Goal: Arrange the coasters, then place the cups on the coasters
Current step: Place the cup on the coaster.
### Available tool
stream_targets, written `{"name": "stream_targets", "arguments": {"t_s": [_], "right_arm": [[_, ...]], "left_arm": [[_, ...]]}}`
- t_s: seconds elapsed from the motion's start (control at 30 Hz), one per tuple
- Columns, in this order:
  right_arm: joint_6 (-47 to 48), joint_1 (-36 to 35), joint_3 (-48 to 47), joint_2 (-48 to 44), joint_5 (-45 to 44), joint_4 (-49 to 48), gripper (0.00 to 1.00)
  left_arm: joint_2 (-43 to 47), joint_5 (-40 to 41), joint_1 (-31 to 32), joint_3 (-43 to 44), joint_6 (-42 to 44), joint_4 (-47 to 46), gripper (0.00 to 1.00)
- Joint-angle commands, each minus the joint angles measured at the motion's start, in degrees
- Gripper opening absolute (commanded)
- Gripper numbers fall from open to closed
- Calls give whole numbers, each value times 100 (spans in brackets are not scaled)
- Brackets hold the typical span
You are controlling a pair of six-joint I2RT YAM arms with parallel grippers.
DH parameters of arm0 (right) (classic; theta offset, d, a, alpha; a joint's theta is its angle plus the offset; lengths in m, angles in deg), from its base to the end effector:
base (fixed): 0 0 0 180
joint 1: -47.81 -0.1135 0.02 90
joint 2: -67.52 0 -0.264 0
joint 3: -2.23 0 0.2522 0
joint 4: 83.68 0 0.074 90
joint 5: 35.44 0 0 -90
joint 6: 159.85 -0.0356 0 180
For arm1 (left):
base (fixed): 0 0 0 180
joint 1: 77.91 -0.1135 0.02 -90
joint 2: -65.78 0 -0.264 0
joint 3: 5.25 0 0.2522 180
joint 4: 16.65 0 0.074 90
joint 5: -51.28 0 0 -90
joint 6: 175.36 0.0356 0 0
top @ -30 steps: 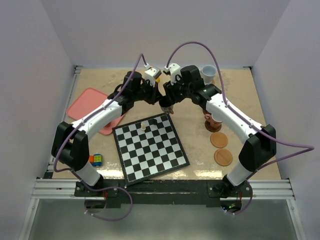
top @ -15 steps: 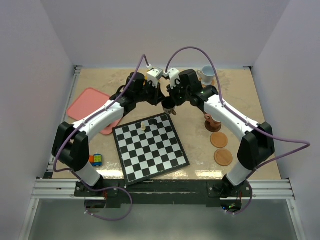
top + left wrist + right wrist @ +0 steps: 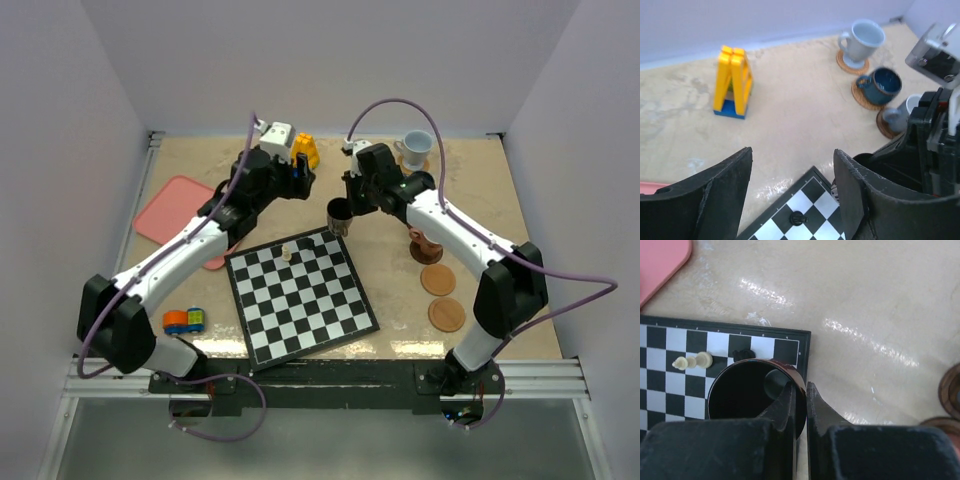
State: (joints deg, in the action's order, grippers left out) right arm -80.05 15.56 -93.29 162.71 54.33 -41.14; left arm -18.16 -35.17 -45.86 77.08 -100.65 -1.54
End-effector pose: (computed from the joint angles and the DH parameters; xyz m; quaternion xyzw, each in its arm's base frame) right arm 0.3191 0.2012 0.3042 -0.1740 0.8976 0.1449 0.3782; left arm 0.2971 -0.1834 0.3374 0.0986 0.7961 -0.2167 0.5563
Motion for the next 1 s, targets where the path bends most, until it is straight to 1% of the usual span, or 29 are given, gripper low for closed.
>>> {"name": "stream_targets", "arguments": {"t_s": [0.0,0.13,0.2,0.3,0.4,0.5,0.63,0.67,0.7,0.8,0.97], "right_arm": [[-1176,8,-857,-90,-828,207,0],[-1835,17,-1464,261,-1251,488,0],[-2091,-1,-1921,534,-1418,857,0],[-2547,-36,-2493,929,-1646,1401,0],[-2855,-141,-2749,1097,-1901,1570,0],[-3014,-150,-2828,1141,-1876,1561,0],[-2979,-176,-2925,1229,-1858,1657,0],[-2971,-176,-2934,1229,-1858,1684,0],[-2988,-168,-2934,1212,-1849,1684,0],[-3032,-176,-2776,1124,-1788,1535,0],[-3032,-176,-2635,1106,-1586,1482,0]], "left_arm": [[695,526,38,-134,174,-627,70],[581,-818,55,-11,299,92,70],[572,-1363,55,-142,289,173,71],[581,-1664,143,-274,307,173,72],[598,-1752,170,-345,325,-37,73],[432,-1779,187,-336,386,-240,74],[89,-1463,240,-205,316,-143,73],[1,-1393,257,-152,290,92,73],[-52,-1305,292,-125,281,129,73],[-192,-989,468,-81,368,147,72],[-386,-382,662,59,465,200,63]]}}
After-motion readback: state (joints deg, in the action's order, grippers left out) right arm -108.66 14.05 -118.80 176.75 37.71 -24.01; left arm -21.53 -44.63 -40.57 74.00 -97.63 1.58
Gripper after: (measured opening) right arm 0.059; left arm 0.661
